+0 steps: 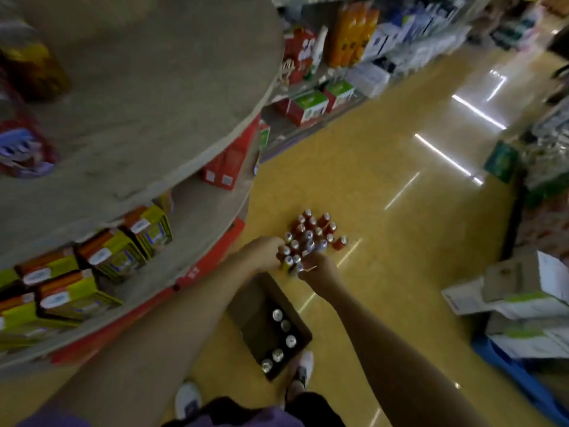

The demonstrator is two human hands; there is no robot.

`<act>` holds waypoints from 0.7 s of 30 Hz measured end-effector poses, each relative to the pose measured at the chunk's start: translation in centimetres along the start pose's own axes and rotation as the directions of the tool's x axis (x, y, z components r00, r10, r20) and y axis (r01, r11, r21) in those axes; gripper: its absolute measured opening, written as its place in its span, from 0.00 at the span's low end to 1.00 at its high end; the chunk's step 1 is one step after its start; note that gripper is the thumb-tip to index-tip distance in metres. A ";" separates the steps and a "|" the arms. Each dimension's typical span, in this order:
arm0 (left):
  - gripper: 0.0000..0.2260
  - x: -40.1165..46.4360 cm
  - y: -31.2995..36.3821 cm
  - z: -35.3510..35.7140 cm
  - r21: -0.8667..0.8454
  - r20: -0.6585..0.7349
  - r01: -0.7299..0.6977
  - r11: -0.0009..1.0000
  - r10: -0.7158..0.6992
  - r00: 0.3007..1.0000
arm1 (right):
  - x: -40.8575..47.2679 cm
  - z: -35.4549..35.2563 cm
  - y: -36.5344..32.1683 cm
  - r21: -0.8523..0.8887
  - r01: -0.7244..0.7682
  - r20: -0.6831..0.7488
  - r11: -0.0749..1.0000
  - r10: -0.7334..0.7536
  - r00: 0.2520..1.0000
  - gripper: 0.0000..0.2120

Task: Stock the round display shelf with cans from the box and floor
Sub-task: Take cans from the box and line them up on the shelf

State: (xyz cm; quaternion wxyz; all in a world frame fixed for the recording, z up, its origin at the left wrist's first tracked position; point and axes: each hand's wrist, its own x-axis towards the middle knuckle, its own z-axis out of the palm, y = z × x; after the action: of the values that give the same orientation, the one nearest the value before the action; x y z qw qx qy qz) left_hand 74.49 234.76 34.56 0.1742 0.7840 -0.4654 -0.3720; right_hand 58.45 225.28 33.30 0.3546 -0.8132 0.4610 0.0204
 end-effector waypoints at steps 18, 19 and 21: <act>0.13 12.0 -10.5 31.8 -0.298 0.093 0.634 0.714 -0.639 0.763 | 12.1 19.1 27.4 -0.094 -0.149 0.428 0.984 0.175 0.887 0.17; 0.13 12.5 -11.5 33.9 -0.304 0.107 0.649 0.698 -0.652 0.751 | 12.4 20.8 29.0 -0.111 -0.149 0.445 0.983 0.184 0.876 0.17; 0.13 13.3 -13.6 37.9 -0.327 0.147 0.669 0.667 -0.663 0.734 | 12.8 24.1 31.7 -0.118 -0.153 0.464 0.981 0.191 0.865 0.13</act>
State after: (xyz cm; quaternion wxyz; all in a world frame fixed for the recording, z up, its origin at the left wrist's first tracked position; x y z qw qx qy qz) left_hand 58.24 232.96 -4.64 0.1626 0.8509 -0.0725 -0.4942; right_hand 48.68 219.94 -7.02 0.4215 -0.7523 0.4298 0.2677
